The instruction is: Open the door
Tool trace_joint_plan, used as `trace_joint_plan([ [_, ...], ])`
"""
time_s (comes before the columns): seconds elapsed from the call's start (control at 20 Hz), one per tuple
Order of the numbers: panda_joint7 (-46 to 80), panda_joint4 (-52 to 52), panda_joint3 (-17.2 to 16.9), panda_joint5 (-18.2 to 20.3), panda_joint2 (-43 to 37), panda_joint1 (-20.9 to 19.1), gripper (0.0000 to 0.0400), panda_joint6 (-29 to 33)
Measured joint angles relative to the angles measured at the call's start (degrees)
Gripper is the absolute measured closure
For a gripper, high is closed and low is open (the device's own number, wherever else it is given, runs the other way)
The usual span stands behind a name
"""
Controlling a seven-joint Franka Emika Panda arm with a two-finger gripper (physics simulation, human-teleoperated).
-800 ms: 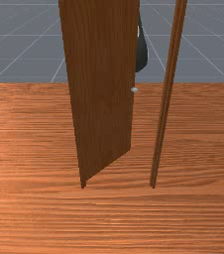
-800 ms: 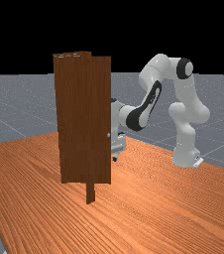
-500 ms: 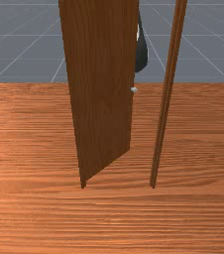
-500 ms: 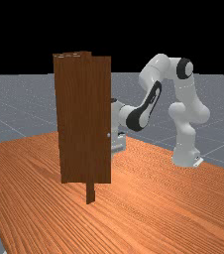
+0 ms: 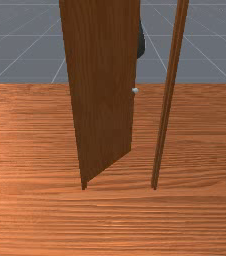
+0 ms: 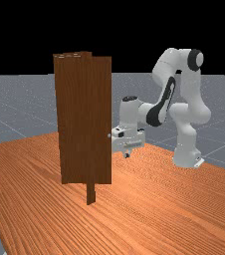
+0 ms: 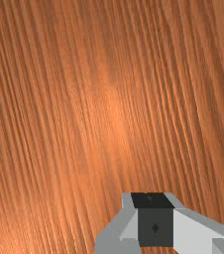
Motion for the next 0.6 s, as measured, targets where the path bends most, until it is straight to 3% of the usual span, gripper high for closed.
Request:
trace_joint_plan([
  [0.1, 18.5, 0.9, 1.6, 0.2, 0.5, 2.6, 0.0400, -1.2],
  [0.2, 37.1, 4.0, 4.4, 0.4, 2.5, 7.7, 0.0400, -2.8],
  [0.25, 40.6, 6.1, 5.8, 0.0, 4.0, 10.6, 0.0400, -3.7],
  [0.35, 38.1, 9.8, 8.2, -1.2, 6.5, 14.5, 0.0400, -4.9],
  [0.45, 24.4, 12.9, 10.3, -2.4, 8.7, 14.8, 0.0400, -5.3],
  [0.6, 13.0, 38.1, 10.7, -3.8, 24.3, 13.0, 0.0400, -14.3],
])
